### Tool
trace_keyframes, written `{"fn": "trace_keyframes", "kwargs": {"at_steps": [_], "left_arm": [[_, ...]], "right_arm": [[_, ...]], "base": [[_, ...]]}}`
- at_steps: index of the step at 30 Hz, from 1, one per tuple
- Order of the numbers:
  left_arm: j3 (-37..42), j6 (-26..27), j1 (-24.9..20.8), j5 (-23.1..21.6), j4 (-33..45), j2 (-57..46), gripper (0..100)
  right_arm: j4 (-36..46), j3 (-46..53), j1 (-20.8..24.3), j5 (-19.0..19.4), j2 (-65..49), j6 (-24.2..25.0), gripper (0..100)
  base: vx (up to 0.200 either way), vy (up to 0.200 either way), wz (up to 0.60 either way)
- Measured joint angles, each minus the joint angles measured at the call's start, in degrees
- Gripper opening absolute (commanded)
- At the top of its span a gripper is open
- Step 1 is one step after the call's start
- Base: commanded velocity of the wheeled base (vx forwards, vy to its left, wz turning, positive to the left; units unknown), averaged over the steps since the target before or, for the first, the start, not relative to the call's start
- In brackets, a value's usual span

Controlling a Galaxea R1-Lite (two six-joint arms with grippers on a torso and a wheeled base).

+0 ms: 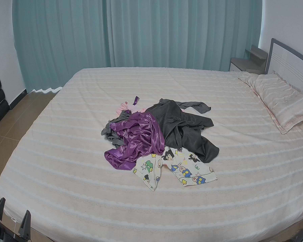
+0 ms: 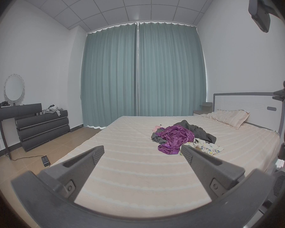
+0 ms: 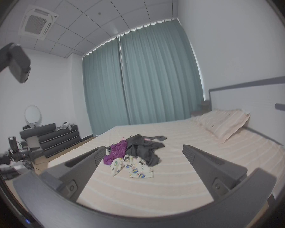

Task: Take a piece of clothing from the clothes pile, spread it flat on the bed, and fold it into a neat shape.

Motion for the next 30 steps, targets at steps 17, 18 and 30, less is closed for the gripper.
{"fn": "trace_keyframes", "kwargs": {"at_steps": [17,18,30], "left_arm": [[0.0,0.0,0.0,0.0,0.0,0.0,100],[0.0,0.0,0.0,0.0,0.0,0.0,100],[0.0,0.0,0.0,0.0,0.0,0.0,100]], "right_arm": [[-17.1,-4.3,5.5,5.4,45.8,11.7,100],[-18.2,-4.5,5.8,5.4,47.9,12.2,100],[-34.2,-13.7,11.8,-0.7,82.9,20.5,100]], "base": [[0.000,0.000,0.00],[0.000,0.000,0.00],[0.000,0.000,0.00]]}}
